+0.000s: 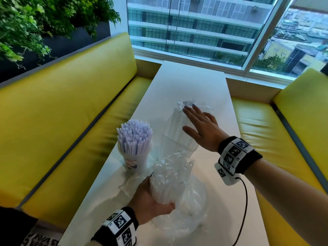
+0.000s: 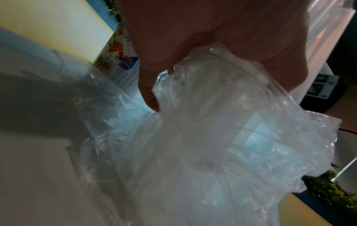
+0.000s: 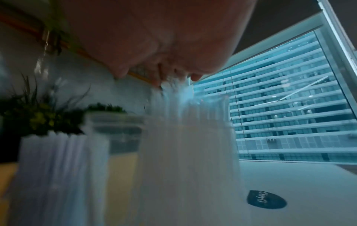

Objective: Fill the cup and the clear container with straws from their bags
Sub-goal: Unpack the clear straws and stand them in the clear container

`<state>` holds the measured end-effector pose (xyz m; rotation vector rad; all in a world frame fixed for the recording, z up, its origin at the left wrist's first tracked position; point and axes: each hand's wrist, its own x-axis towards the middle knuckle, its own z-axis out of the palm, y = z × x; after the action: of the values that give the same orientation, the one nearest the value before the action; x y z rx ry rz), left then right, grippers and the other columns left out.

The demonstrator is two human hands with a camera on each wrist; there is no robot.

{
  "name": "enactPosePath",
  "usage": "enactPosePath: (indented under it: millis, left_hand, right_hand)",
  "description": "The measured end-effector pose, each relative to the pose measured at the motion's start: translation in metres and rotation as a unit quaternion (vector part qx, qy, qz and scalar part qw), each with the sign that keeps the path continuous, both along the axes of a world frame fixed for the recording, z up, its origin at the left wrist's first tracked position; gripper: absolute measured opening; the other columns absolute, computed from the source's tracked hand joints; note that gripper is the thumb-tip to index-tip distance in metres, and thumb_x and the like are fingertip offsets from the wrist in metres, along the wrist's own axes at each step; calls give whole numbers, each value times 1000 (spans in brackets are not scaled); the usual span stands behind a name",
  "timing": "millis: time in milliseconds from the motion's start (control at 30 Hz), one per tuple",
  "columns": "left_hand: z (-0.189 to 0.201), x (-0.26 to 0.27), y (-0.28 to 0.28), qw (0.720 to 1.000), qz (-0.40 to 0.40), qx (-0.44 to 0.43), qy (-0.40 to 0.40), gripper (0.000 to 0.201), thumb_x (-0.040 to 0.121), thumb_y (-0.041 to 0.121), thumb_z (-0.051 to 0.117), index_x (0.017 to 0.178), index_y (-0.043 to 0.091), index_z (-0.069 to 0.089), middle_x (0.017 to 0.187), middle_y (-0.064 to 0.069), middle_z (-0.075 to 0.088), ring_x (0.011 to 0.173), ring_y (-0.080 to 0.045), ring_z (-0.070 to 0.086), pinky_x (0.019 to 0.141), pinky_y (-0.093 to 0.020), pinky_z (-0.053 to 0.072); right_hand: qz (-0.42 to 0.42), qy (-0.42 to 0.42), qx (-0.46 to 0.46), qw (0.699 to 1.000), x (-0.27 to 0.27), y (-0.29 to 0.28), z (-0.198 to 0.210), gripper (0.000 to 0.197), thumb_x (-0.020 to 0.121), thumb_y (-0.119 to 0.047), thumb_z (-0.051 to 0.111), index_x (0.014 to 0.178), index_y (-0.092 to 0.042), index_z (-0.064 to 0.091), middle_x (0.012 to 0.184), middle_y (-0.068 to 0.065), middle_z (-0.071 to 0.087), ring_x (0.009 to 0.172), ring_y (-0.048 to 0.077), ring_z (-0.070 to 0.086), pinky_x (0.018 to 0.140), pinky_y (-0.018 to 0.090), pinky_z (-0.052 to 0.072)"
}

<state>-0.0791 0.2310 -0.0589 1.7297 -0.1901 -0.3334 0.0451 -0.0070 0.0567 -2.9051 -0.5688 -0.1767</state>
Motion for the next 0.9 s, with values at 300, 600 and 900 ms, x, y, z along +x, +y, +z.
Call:
enactPosePath:
  millis: [300, 600, 900]
  left_hand:
    - [-2, 3, -2, 1000, 12, 3, -3, 76, 48, 28, 93, 117, 17, 63, 113, 5, 72, 106, -14, 68, 92, -40, 57]
    - [-6, 3, -4, 1000, 3, 5, 19, 88, 40, 40, 94, 118, 23, 59, 113, 2, 70, 110, -20, 65, 92, -41, 57]
    - [-5, 1, -8, 1000, 13, 0, -14, 90, 41, 55, 94, 120, 29, 57, 115, 7, 70, 110, -10, 65, 93, -38, 55]
  right_hand:
    - [61, 44, 386, 919, -117, 9, 21, 86, 79, -52, 67, 149, -19, 30, 146, -2, 46, 131, 20, 47, 98, 27, 41]
    - [-54, 143, 325, 933, -164, 45, -40, 143, 56, -59, 88, 153, -34, -13, 148, -37, 27, 138, -10, 29, 110, 12, 26]
    - [-60, 153, 379, 911, -152, 41, -54, 91, 61, -31, 85, 140, -40, 41, 135, -15, 47, 126, 7, 48, 103, 28, 45]
